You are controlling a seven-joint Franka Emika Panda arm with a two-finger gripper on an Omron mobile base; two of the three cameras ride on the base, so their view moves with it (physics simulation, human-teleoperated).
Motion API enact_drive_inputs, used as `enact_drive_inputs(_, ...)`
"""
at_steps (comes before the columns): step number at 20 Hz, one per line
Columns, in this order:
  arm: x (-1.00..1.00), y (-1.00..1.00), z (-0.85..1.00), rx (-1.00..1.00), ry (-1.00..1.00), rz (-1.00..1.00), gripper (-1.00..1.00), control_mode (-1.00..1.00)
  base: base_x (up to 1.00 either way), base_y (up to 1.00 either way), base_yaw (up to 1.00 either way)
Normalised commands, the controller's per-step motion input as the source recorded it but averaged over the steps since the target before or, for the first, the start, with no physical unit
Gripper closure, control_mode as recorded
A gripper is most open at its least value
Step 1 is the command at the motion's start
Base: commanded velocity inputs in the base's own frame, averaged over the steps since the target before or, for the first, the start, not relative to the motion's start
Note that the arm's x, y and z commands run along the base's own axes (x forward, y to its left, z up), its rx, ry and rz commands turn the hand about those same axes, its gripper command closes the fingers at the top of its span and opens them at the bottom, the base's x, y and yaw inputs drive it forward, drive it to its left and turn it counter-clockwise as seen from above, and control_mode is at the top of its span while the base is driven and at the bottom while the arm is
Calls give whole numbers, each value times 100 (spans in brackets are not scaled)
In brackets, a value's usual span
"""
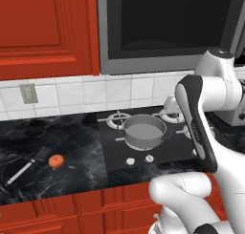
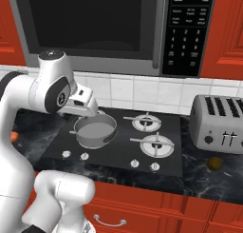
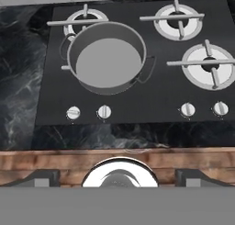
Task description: Put the squash and avocado in the pot. Retrieve the spatula and lightly stir the vegetables in the pot.
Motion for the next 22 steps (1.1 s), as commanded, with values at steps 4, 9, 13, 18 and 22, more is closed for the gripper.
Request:
enact_drive_inputs(4,0,0,0,0,0,0,-100,100,-11,-34,-1)
enact_drive_inputs(9,0,0,0,0,0,0,-100,100,-17,-83,-3)
enact_drive_inputs(13,0,0,0,0,0,0,-100,100,-34,-95,-7)
enact_drive_inputs(18,0,0,0,0,0,0,-100,100,-13,-98,-3)
enact_drive_inputs(22,0,0,0,0,0,0,-100,100,27,-83,0)
